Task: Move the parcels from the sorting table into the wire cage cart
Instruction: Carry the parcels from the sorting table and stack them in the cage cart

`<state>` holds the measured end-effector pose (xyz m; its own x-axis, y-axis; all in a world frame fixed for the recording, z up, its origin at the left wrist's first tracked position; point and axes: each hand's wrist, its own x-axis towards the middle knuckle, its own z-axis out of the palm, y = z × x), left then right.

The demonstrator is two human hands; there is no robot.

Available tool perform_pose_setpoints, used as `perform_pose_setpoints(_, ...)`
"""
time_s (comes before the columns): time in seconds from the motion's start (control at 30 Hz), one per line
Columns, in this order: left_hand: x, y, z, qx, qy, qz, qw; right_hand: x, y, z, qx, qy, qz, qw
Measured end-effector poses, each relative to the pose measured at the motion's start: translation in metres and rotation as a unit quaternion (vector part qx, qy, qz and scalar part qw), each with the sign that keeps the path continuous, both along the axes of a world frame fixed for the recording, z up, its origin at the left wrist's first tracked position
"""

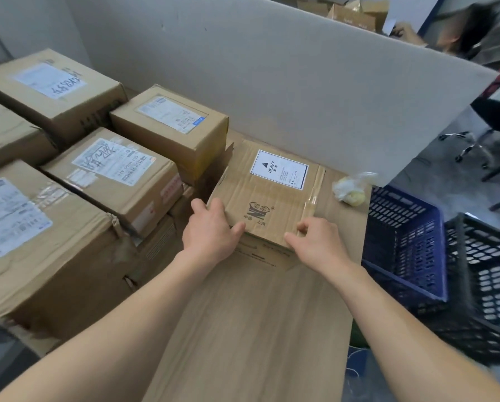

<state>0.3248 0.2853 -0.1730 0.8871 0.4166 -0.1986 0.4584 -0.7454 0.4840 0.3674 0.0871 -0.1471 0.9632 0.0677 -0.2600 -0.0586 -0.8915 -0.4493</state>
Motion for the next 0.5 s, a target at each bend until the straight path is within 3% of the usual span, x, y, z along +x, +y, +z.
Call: perform_pose_setpoints(0.5,-0.108,-0.032,0.008,0.037,0.036,0.055,0.997,-0.136,-0.045,-0.001,0.032,0.087,0.153,0.984)
